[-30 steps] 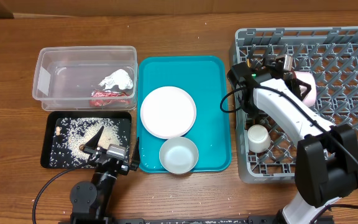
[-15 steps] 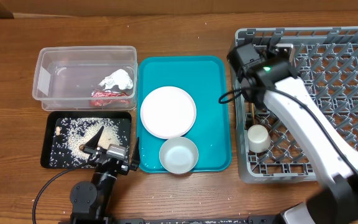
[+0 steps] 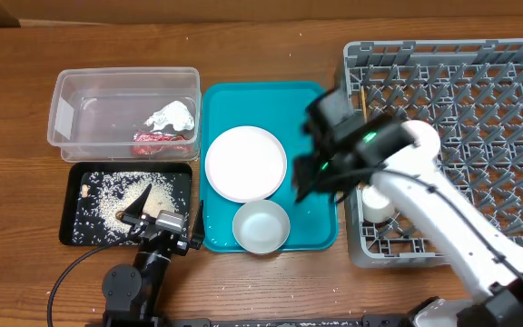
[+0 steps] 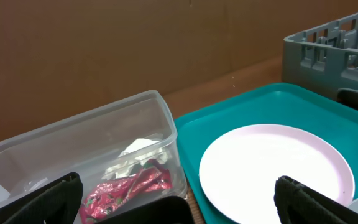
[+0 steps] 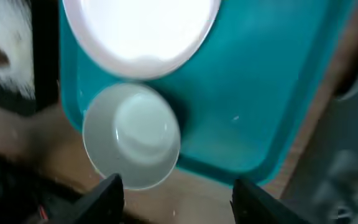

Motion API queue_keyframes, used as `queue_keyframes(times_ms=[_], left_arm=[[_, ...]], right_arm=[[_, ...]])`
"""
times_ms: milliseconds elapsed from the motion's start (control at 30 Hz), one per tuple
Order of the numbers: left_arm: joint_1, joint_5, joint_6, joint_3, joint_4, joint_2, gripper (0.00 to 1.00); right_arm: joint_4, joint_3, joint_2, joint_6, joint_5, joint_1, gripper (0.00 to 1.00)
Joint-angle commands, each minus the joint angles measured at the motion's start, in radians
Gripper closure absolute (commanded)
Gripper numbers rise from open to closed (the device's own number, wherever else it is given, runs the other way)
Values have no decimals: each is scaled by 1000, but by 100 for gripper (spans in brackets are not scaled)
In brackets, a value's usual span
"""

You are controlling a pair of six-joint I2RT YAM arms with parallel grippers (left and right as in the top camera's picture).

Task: Sort waste into correct bins and load items into the dishwasher
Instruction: 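Grasp the small white bowl on the teal tray with the right gripper, then carry the small white bowl into the dish rack and release it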

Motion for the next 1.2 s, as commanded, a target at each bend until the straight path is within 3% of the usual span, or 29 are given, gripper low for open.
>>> queue_keyframes(times_ms=[0,200,367,433,567,733,933,1167], left_arm=[[12,-3,15,-7,2,-11,0],[12,-3,15,-7,2,-11,0],[12,-3,15,-7,2,-11,0],[12,-3,15,-7,2,-11,0],[12,-3,15,-7,2,-11,0],[12,-3,15,-7,2,-11,0],[12,-3,15,-7,2,-11,0],[12,-3,14,-7,2,-11,0]], right_arm=[[100,-158,2,-26,-38,85,42],[263,-306,32,-26,1,120,42],[312,-330,108,-65,-3,120,51],[315,-330,147,-74,-6,120,62],[317,-325,175,-74,-5,118,92],[269,-240,121,-59,46,111,96],[119,-43,-12,68,356,111,96],[-25,72,-147,287,1020,76,96]])
